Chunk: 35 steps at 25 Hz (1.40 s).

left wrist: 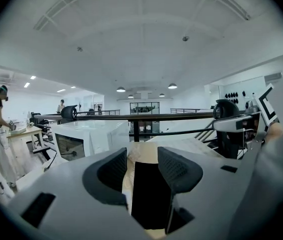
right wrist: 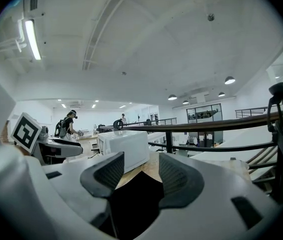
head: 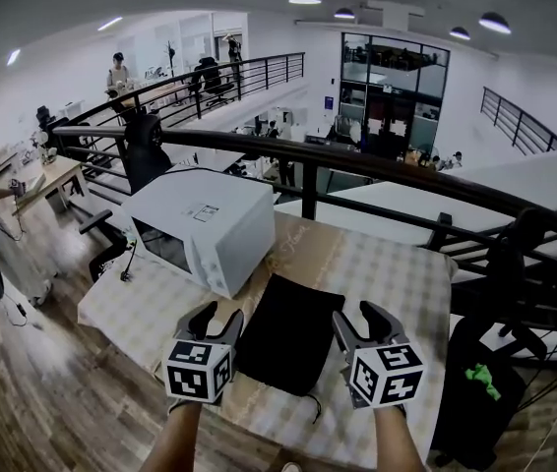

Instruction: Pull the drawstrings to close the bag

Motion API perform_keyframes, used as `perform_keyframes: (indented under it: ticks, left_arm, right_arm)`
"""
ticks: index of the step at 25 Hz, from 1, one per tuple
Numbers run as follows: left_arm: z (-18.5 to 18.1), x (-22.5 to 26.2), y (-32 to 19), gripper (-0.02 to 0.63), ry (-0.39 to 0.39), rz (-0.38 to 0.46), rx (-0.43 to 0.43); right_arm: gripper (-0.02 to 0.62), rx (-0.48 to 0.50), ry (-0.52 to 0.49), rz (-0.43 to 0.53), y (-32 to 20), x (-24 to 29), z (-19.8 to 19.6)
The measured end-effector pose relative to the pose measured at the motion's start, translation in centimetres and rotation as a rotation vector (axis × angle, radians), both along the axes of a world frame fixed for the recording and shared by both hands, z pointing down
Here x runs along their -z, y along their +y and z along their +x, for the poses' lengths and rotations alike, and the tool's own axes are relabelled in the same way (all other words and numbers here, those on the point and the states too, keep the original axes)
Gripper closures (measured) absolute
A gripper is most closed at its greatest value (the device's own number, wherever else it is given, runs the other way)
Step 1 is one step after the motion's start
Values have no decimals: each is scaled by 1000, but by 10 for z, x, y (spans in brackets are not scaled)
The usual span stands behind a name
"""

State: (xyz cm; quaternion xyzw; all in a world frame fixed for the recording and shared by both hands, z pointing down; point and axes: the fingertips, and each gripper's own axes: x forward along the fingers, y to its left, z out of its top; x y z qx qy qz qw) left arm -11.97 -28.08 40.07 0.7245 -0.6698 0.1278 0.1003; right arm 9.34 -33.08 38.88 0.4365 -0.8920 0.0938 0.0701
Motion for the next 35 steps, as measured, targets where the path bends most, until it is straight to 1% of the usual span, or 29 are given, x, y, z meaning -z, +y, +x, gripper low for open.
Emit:
perform_keyframes:
  ticks: [6,11,18,27,32,35]
  left_arm:
    - [-2,3,-16,408,5,5,-45]
    - [-8,-1,-36,408,13,5,-132]
    - [-16,4,-51,408,33,15,-270]
    - [-21,3,-43,408,49,23,-434]
    - [-24,4,-34,408,58,25,-493]
    - [-24,4,-30,408,62,27,-511]
  right_arm:
    - [391,-44,8,5,-4,4,2]
    - [391,-120,11,6,-5,3,-3]
    - [391,-225,30,6,11,5,-18]
    - [391,-336,52,2,50,4,-35]
    - [391,-383,72,9,70,11,-44]
    - [391,-400,78,14,78,15,-46]
